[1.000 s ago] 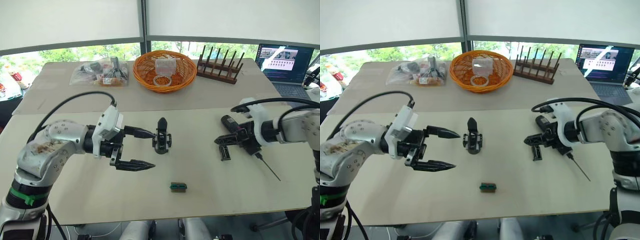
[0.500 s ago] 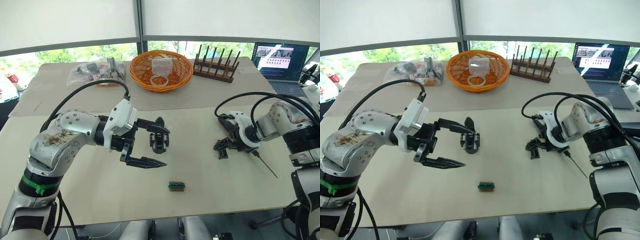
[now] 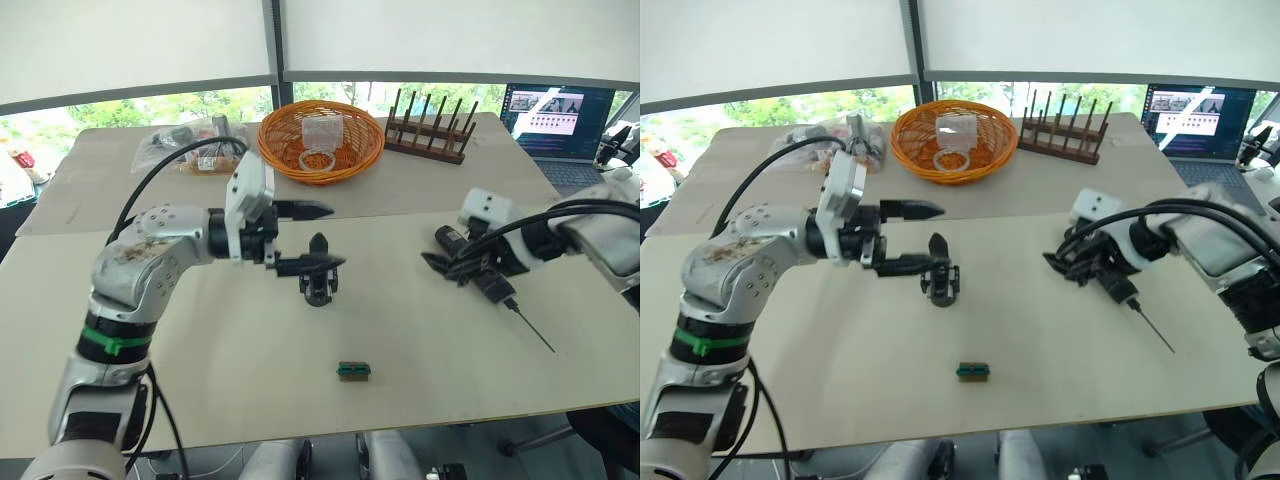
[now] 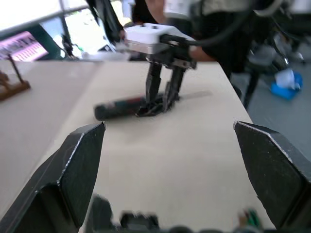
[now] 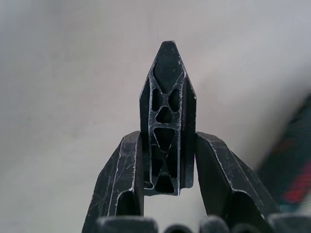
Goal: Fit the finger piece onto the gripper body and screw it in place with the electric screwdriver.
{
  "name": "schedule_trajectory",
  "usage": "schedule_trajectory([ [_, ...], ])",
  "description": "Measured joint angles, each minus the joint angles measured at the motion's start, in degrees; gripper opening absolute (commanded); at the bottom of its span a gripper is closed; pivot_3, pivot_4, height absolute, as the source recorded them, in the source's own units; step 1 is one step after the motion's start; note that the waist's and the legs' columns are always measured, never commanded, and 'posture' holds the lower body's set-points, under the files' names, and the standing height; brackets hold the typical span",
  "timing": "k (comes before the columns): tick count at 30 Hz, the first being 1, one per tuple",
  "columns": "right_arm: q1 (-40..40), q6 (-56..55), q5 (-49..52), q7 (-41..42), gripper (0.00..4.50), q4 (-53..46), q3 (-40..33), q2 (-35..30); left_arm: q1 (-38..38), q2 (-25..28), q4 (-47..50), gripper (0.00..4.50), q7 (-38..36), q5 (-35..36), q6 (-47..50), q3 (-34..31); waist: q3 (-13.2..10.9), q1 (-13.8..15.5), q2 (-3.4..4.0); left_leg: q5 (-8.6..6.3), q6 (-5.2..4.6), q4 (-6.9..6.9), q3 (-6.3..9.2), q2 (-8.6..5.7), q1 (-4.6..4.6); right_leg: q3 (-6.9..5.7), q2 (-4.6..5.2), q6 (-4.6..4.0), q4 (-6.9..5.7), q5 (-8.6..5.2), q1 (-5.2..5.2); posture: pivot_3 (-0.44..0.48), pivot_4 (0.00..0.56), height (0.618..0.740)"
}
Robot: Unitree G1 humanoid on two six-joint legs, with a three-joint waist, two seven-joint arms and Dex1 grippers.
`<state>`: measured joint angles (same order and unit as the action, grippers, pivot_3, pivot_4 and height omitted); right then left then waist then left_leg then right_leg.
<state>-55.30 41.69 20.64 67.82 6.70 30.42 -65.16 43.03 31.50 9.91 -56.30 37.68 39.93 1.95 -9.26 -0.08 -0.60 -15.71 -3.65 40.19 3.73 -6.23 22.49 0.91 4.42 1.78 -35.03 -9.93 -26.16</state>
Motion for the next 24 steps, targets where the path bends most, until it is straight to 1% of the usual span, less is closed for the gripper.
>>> schedule_trajectory([
  [3, 0.98, -3.58, -1.13, -4.56, 1.12, -0.41, -7.51, 4.56, 3.91, -7.30, -2.67, 4.50, 10.04, 3.31, 5.53, -3.94, 0.00, 0.09, -0.01, 0.05, 0.10, -0.06, 0.00, 0.06, 0.04, 0.03, -0.01, -0.08, -0.04, 0.05, -0.13, 0.000, 0.150, 0.740],
  [5, 1.61, -4.81, -1.84, -9.86, 1.12, -1.80, -12.24, 8.85, 5.89, -12.53, -4.31, 4.50, 17.14, 4.91, 8.27, -6.34, 0.00, 0.18, -0.02, 0.08, 0.16, -0.10, 0.00, 0.07, 0.05, 0.05, -0.01, -0.13, -0.05, 0.08, -0.16, 0.000, 0.150, 0.740],
  [8, 1.99, -3.58, -2.09, -18.03, 1.12, -5.11, -18.31, 15.59, 7.01, -18.12, -6.32, 4.50, 26.33, 5.58, 11.05, -9.15, 0.00, 0.27, -0.02, 0.12, 0.21, -0.11, 0.00, 0.06, 0.05, 0.09, -0.01, -0.17, -0.10, 0.11, -0.18, 0.000, 0.150, 0.740],
  [10, 2.01, -1.44, -1.60, -22.89, 1.12, -8.79, -21.67, 19.64, 7.21, -20.93, -7.80, 4.50, 31.51, 6.79, 13.05, -11.20, 0.00, 0.49, -0.02, 0.13, 0.23, -0.11, 0.00, 0.07, 0.05, 0.08, -0.02, -0.20, -0.12, 0.12, -0.18, 0.000, 0.150, 0.740],
  [13, 2.65, 0.85, -1.33, -28.27, 1.12, -15.45, -24.43, 24.07, 7.71, -22.34, -8.09, 4.50, 35.47, 9.09, 15.17, -13.73, 0.00, 0.71, -0.02, 0.13, 0.23, -0.10, 0.01, 0.06, 0.05, 0.07, -0.02, -0.20, -0.14, 0.12, -0.20, 0.000, 0.150, 0.740],
  [16, 5.00, 2.88, 1.07, -31.88, 1.12, -22.31, -26.95, 29.40, 7.77, -22.87, -6.29, 3.61, 36.33, 10.28, 15.74, -13.88, 0.01, 0.70, -0.02, 0.13, 0.22, -0.09, 0.01, 0.02, 0.05, 0.08, -0.01, -0.20, -0.14, 0.12, -0.18, 0.000, 0.150, 0.740],
  [17, 6.16, 3.56, 2.06, -32.24, 1.12, -24.59, -27.10, 30.72, 7.76, -22.90, -5.45, 3.10, 36.34, 10.84, 15.73, -13.72, 0.01, 0.73, -0.02, 0.13, 0.22, -0.08, 0.01, -0.01, 0.05, 0.08, -0.01, -0.20, -0.15, 0.13, -0.17, 0.000, 0.150, 0.740],
  [19, 7.89, 4.18, 2.59, -33.06, 1.12, -27.33, -27.08, 31.29, 7.86, -22.94, -5.01, 2.14, 36.79, 12.16, 16.04, -14.06, 0.01, 0.87, -0.02, 0.12, 0.21, -0.02, 0.01, -0.03, 0.05, 0.04, -0.01, -0.20, -0.17, 0.13, -0.15, 0.000, 0.150, 0.740],
  [24, 11.62, 5.47, 3.26, -35.48, 1.12, -31.86, -27.15, 32.62, 9.18, -22.88, -5.17, 2.13, 38.54, 15.49, 16.94, -15.82, 0.01, 0.69, -0.02, 0.14, 0.23, 0.01, 0.00, -0.02, 0.00, 0.07, -0.03, -0.20, -0.27, 0.13, -0.15, 0.000, 0.150, 0.740],
])
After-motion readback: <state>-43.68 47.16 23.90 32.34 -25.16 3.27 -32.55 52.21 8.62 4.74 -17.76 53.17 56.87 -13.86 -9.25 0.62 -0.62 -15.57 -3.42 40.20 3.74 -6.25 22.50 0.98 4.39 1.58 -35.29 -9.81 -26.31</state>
